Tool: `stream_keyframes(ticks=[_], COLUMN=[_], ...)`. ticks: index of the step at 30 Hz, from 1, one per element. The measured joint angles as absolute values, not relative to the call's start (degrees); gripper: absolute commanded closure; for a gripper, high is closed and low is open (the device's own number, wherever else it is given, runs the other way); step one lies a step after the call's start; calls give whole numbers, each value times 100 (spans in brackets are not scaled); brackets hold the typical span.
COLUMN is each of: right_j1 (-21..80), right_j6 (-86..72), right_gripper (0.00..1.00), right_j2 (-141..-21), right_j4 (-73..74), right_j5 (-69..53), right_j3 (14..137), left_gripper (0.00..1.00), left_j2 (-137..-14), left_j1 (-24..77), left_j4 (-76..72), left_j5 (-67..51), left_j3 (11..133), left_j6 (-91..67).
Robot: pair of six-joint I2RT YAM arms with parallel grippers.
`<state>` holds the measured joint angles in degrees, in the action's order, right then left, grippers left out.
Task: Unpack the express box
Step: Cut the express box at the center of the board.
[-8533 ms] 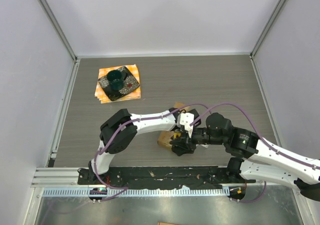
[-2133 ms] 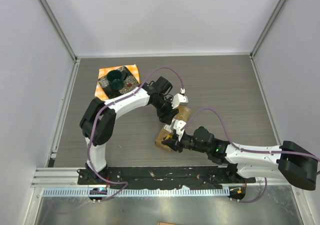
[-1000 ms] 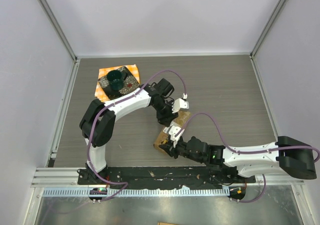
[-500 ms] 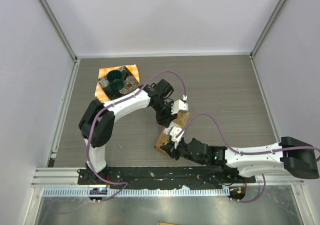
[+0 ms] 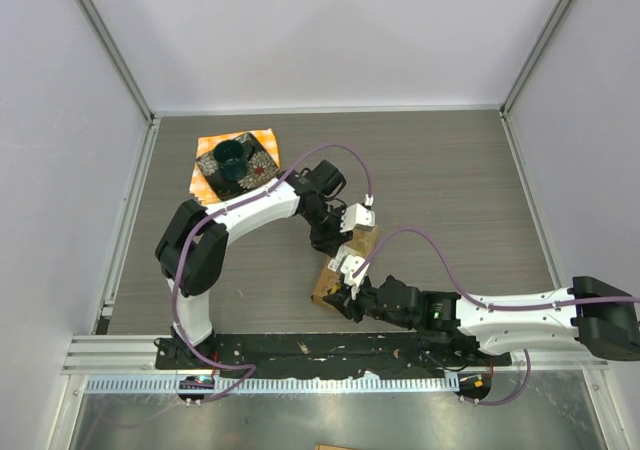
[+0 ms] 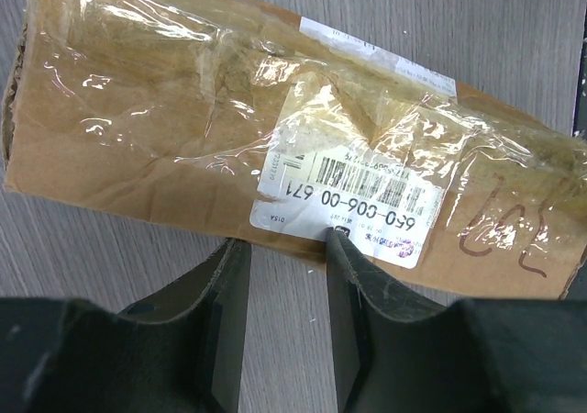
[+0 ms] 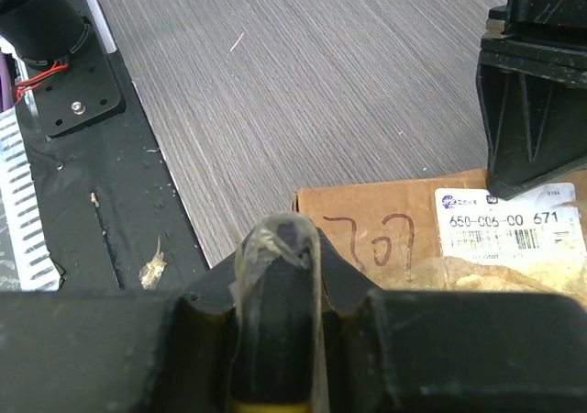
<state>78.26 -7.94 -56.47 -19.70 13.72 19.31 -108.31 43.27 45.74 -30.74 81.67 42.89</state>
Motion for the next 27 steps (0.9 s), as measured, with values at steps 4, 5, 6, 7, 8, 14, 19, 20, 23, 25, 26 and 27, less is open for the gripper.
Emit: stream_keyframes(ticks=[4,5,6,7,8,14,19,20,23,25,26,27], right_j1=[7826,7826,7826,7826,7824,7760,7747,7745,7745,7745,7745,7745], right_j6=[-810,-836,-869,-899,-923,-1122,-1212,-1223,-1243,-1243,-1240,-1240], right_gripper=[99,99,99,99,99,99,99,99,99,99,99,99], right_j2=[-5680,-5723,-5802,-5907,-6014,-6845,-7205,-7264,-7448,-7564,-7590,-7592], right_j4=[-2130,-2270,-2405,-2550,-2668,-3712,-3944,-3955,-3988,-3931,-3892,-3870], right_j5=[1343,1337,1326,1302,1284,1175,1168,1168,1173,1203,1221,1251], right_j3=[1863,1817,1793,1782,1778,1778,1925,1966,2095,2226,2285,2324], left_gripper=[100,100,100,100,100,100,100,100,85,75,74,71], left_j2=[-10796,-10785,-10777,-10774,-10774,-10816,-10849,-10851,-10855,-10908,-10954,-10991], left_j1=[4329,4329,4338,4351,4364,4466,4480,4480,4477,4462,4436,4392], left_j4=[4547,4554,4571,4598,4624,4950,5137,5168,5260,5384,5483,5566], left_j5=[-3072,-3074,-3072,-3068,-3063,-2834,-2764,-2757,-2724,-2707,-2727,-2757], left_j3=[8114,8103,8097,8097,8099,8259,8342,8350,8388,8486,8567,8630], left_j6=[4403,4429,4471,4532,4578,4884,5006,5017,5028,4982,4952,4904])
